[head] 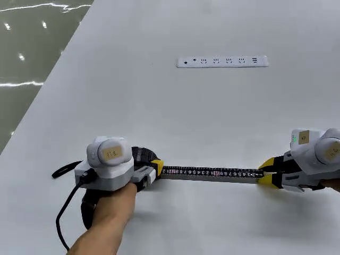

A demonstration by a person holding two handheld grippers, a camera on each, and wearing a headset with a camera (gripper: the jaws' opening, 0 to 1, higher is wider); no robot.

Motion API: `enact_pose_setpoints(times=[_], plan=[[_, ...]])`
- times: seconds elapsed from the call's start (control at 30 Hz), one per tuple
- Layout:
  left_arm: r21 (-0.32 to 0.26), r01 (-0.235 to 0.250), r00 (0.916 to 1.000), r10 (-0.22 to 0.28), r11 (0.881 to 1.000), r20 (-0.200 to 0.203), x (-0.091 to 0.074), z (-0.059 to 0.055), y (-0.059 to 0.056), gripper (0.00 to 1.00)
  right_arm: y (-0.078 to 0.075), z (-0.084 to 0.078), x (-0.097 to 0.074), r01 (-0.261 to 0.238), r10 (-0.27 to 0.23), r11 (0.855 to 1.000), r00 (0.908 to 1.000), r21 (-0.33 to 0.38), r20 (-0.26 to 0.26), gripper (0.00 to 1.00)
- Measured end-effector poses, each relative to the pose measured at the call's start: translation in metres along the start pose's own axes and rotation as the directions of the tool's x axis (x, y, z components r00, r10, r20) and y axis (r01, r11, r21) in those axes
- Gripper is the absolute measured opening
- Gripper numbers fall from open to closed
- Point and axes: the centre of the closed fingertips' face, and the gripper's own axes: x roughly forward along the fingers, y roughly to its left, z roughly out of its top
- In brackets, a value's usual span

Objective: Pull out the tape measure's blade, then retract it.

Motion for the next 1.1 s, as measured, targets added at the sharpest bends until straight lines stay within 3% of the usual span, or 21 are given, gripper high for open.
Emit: enact_pose_setpoints(times=[1.1], plan=[[-0.003, 0.010, 0.9999, -0.010, 1.000, -0.006, 0.002, 0.000, 0.000, 0.54, 0.001, 0.009, 0.011, -0.013, 0.013, 1.000, 0.9998, -0.019, -0.013, 0.09]])
